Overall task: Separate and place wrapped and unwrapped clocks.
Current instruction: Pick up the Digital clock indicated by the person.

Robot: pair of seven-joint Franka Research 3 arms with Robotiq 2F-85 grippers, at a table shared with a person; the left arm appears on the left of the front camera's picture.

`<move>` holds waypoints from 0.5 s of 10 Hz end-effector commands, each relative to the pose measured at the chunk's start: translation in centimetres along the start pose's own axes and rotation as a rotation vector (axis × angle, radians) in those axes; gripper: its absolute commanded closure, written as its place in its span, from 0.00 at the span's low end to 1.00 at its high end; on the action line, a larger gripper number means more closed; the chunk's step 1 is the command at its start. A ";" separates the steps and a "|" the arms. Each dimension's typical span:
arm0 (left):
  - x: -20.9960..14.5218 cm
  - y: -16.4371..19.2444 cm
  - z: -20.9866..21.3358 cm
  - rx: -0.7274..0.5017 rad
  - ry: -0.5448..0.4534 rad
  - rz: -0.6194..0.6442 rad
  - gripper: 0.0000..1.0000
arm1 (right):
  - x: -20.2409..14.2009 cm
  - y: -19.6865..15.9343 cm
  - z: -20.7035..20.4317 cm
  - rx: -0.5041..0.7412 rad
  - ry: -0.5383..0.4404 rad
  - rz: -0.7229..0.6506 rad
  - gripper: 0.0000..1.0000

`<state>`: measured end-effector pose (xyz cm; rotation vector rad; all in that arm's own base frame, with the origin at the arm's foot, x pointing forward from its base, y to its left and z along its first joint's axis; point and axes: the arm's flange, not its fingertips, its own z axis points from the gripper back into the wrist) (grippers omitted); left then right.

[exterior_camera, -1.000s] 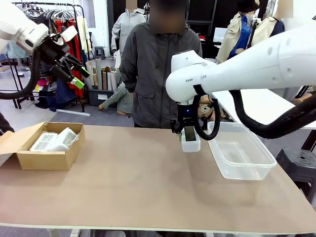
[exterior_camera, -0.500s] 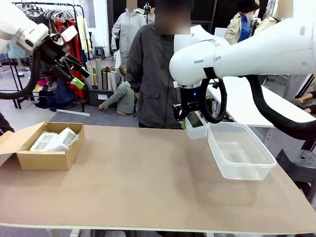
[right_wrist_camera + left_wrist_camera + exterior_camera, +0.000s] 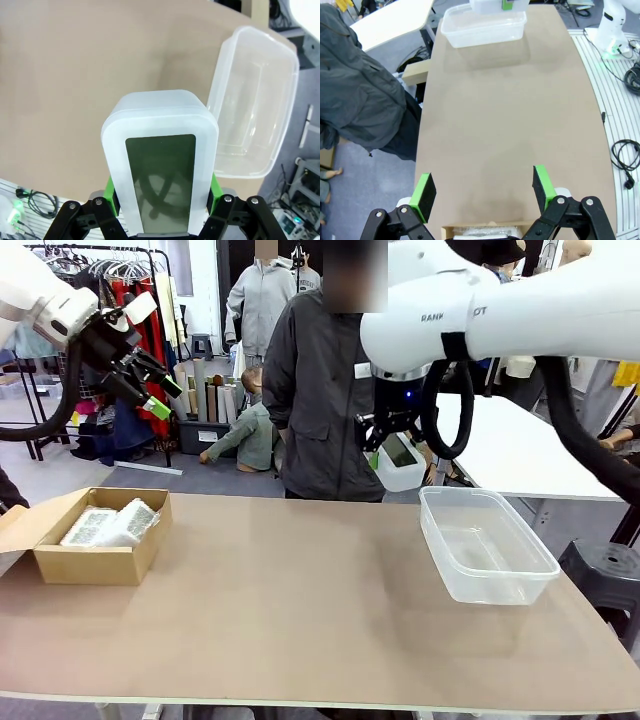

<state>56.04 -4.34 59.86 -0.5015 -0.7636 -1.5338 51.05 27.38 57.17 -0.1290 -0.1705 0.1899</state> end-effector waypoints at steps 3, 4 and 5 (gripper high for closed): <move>0.1 -0.1 0.1 -0.005 0.000 -0.002 0.00 | -0.9 -0.7 0.7 0.044 -0.052 -0.010 1.00; 0.1 -0.1 0.1 -0.005 0.000 -0.002 0.00 | -1.0 -1.1 0.7 0.052 -0.055 -0.013 1.00; 0.1 -0.1 0.1 -0.005 0.000 -0.002 0.00 | -0.2 -0.2 1.4 0.015 -0.032 -0.007 1.00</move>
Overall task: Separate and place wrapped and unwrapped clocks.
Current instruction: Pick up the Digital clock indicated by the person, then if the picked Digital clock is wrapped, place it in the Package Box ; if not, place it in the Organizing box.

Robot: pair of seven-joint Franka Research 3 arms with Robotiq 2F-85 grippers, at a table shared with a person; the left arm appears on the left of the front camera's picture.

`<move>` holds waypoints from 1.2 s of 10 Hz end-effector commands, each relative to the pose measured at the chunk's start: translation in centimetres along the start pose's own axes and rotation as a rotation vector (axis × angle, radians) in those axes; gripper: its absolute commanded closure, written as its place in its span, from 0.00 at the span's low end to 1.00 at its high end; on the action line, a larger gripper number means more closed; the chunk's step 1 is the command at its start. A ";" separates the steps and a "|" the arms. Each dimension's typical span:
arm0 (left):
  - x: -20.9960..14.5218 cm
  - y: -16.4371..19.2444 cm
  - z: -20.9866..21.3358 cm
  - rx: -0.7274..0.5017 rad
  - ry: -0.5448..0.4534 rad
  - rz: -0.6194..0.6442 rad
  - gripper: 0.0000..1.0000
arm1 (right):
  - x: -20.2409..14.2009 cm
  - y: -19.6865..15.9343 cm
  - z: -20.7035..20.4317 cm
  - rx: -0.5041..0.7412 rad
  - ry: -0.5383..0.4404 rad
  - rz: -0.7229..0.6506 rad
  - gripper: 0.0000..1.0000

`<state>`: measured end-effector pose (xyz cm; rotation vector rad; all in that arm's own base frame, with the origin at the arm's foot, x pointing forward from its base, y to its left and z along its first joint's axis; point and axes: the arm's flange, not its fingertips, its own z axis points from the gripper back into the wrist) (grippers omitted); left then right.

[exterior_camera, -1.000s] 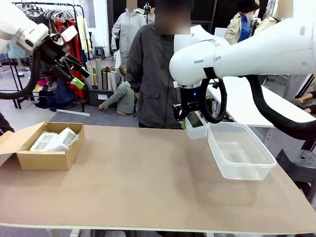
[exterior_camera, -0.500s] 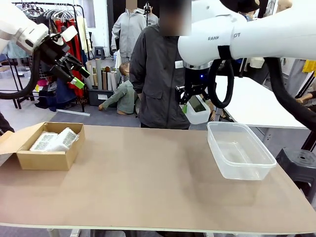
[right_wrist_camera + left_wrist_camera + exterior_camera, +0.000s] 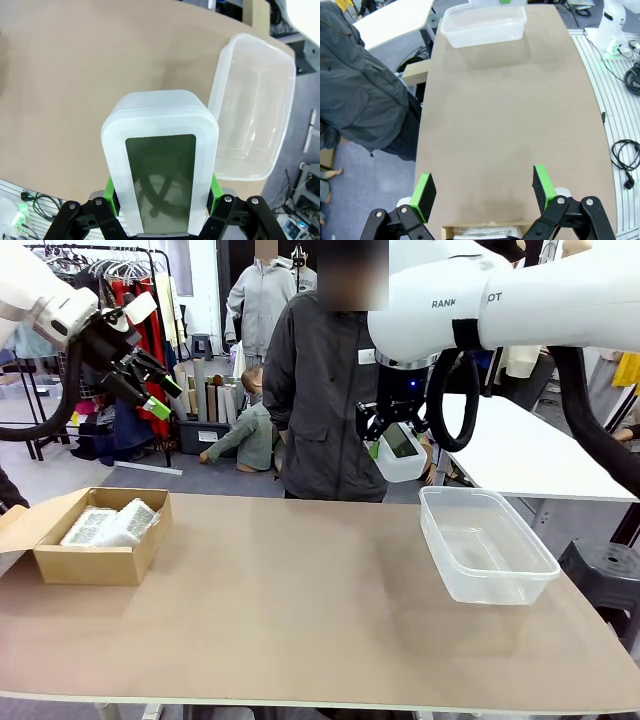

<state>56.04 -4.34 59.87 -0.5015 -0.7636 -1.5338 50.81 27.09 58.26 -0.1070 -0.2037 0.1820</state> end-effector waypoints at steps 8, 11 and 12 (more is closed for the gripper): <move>0.1 -0.1 0.1 -0.005 0.000 -0.002 0.00 | -0.1 0.2 0.3 -0.003 0.002 0.004 1.00; 0.1 -0.1 0.1 -0.005 0.000 -0.002 0.00 | -0.1 0.2 0.3 -0.003 0.002 0.004 1.00; 0.1 -0.1 0.1 -0.005 0.000 -0.002 0.00 | -0.1 0.3 0.0 -0.001 0.005 0.006 1.00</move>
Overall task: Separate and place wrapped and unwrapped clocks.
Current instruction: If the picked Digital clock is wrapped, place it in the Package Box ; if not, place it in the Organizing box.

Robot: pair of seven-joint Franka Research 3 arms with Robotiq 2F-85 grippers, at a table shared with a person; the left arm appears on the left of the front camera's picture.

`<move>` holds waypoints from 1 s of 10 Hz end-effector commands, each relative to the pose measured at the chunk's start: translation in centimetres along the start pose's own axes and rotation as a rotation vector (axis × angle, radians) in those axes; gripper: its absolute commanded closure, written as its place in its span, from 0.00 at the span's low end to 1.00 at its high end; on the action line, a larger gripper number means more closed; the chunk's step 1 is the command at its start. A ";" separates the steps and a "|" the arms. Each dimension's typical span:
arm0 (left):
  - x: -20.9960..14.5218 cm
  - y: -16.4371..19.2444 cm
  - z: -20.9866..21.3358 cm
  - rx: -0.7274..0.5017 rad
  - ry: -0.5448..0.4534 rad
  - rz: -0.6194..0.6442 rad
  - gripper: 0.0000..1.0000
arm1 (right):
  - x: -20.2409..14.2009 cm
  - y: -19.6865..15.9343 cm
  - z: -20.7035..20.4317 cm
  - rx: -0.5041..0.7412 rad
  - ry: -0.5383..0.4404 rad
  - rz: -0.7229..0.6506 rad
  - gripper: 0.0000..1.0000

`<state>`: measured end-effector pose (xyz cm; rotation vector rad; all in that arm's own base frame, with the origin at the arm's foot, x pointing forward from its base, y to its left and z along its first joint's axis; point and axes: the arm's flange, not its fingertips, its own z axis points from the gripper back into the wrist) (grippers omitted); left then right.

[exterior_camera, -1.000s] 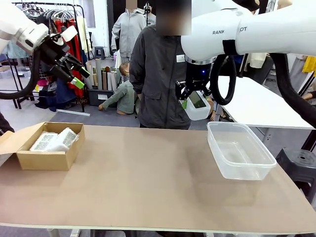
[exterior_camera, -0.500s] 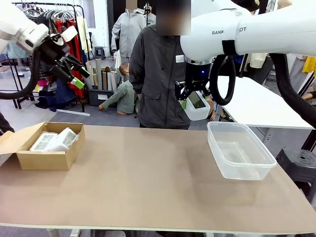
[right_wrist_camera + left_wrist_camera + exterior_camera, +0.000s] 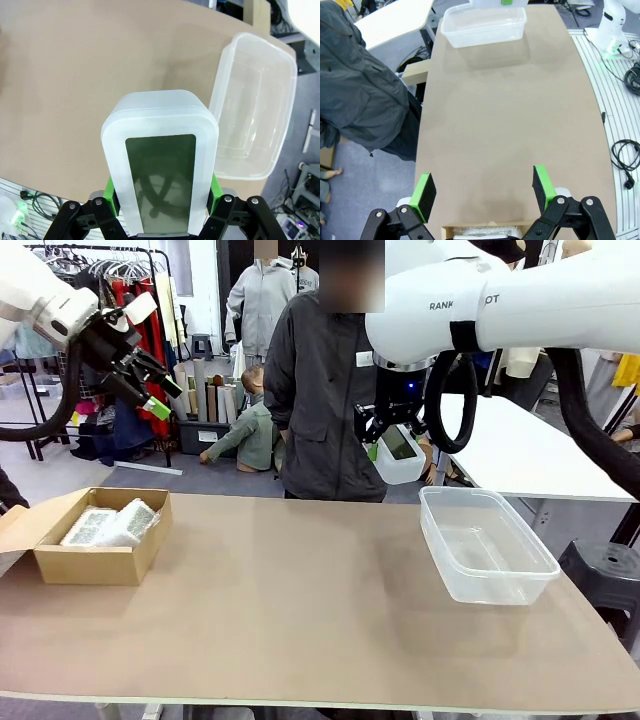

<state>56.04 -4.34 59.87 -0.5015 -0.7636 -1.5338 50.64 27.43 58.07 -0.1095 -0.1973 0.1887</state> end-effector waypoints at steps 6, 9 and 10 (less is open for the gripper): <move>0.1 -0.1 0.1 -0.005 0.000 -0.002 0.00 | -2.1 -6.2 -0.1 0.120 -0.037 0.260 1.00; 0.1 -0.1 0.1 -0.005 0.000 -0.002 0.00 | -3.5 -10.0 -2.5 0.151 -0.068 0.364 1.00; 0.1 -0.1 0.1 -0.005 0.000 -0.002 0.00 | -3.5 -11.6 -3.6 0.135 -0.053 0.335 1.00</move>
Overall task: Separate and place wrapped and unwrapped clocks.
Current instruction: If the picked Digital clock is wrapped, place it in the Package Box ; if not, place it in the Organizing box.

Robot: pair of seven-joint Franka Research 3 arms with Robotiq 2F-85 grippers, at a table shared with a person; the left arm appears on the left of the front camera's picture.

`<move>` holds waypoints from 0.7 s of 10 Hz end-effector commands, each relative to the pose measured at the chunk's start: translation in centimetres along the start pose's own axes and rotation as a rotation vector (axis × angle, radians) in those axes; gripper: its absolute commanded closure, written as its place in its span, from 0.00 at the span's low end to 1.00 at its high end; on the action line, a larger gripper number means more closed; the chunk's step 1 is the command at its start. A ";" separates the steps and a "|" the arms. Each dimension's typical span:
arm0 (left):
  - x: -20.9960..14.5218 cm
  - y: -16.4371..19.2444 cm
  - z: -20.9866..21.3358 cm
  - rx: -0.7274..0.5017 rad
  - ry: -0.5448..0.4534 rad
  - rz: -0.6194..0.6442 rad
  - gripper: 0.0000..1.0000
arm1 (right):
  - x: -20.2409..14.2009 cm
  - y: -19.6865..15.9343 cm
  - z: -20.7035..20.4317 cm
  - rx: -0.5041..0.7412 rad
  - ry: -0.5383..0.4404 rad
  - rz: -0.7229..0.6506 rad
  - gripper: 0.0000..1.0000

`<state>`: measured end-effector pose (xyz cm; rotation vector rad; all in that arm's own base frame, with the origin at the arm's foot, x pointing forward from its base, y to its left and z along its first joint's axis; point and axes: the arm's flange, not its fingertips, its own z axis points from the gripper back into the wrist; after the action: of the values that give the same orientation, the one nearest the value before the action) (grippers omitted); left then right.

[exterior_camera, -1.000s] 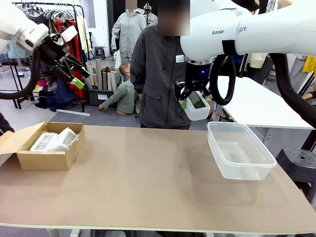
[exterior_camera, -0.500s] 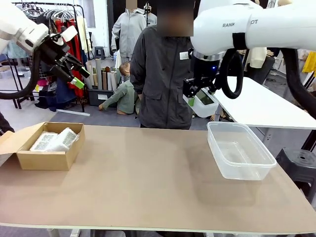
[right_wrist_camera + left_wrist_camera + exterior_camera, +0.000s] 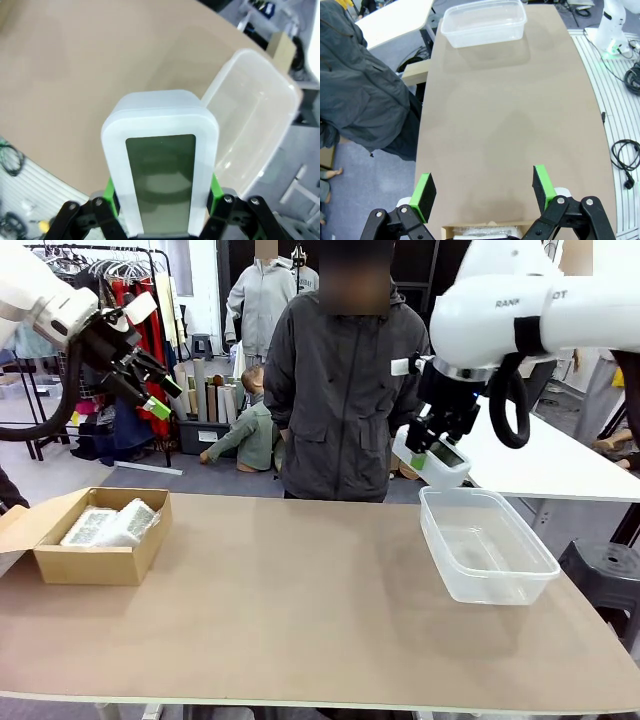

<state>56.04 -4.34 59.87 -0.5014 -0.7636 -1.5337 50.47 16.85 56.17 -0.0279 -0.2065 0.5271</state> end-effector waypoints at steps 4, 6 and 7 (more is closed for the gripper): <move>0.1 -0.1 0.1 -0.005 -0.001 -0.002 0.00 | -4.3 -4.3 -3.7 0.011 0.039 -0.143 1.00; 0.1 -0.1 0.1 -0.005 -0.001 -0.002 0.00 | -4.5 -6.3 -5.7 0.006 0.058 -0.250 1.00; 0.1 -0.1 0.1 -0.005 -0.001 -0.002 0.00 | -3.7 -6.4 -5.9 0.024 0.010 -0.289 1.00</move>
<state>56.04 -4.34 59.87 -0.5015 -0.7636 -1.5337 51.18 8.90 50.15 -0.0170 -0.1323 0.2958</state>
